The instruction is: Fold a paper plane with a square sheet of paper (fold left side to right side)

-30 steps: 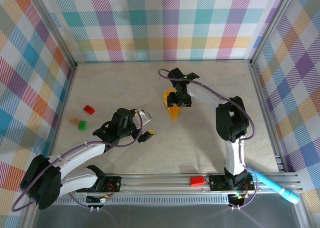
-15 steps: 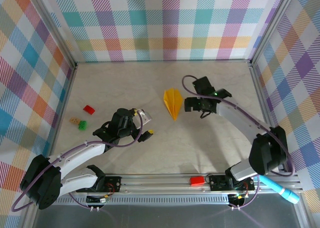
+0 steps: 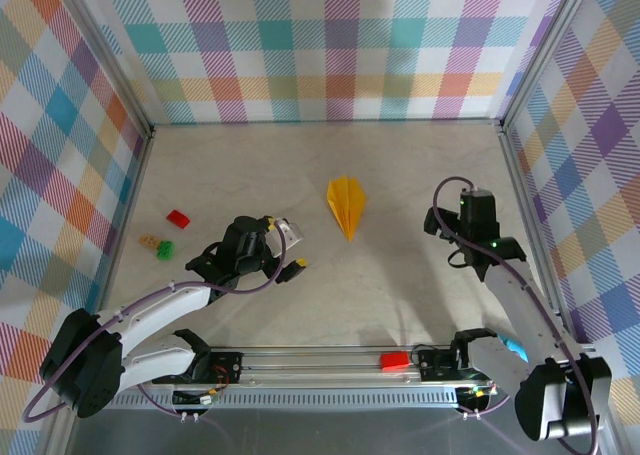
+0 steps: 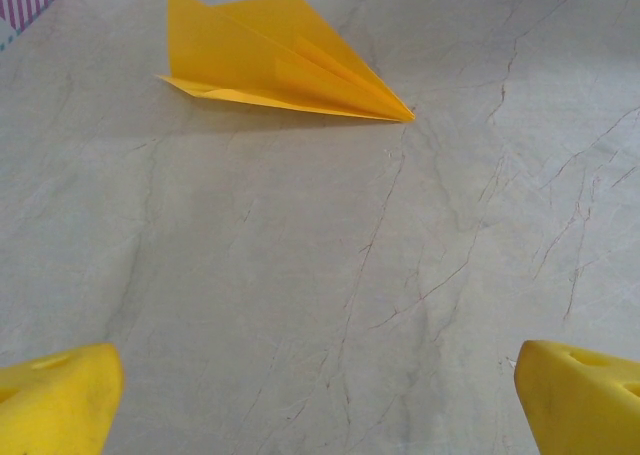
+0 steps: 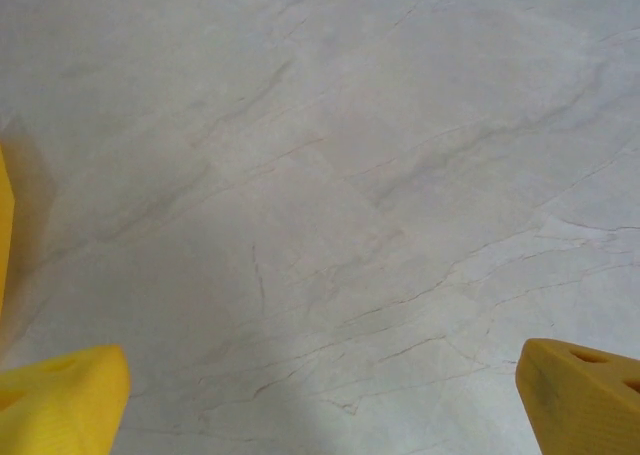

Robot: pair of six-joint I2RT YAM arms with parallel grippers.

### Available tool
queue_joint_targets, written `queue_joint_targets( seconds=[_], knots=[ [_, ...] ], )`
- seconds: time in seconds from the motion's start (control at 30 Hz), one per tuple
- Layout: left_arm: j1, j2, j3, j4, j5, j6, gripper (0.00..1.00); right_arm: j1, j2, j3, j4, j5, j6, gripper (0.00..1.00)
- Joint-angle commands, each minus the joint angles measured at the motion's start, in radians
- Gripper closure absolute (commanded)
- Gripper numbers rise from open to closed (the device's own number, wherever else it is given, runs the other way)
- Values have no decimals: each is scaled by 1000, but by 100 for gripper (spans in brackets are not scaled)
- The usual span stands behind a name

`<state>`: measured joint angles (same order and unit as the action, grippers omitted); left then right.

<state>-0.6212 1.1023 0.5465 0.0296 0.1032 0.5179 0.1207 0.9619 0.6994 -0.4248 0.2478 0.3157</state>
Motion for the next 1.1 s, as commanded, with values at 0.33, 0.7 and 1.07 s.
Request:
queue_joint_targets(
  seconds=[0.33, 0.7, 1.07],
  knots=[
    [-9, 6, 9, 12, 18, 15, 0, -93, 199, -140, 455, -53, -111, 1],
    [-8, 19, 9, 12, 24, 15, 0, -99, 370, -230, 837, -108, -232, 1],
    [-8, 24, 12, 9, 29, 16, 0, -106, 571, -302, 1285, -218, -294, 1]
  ],
)
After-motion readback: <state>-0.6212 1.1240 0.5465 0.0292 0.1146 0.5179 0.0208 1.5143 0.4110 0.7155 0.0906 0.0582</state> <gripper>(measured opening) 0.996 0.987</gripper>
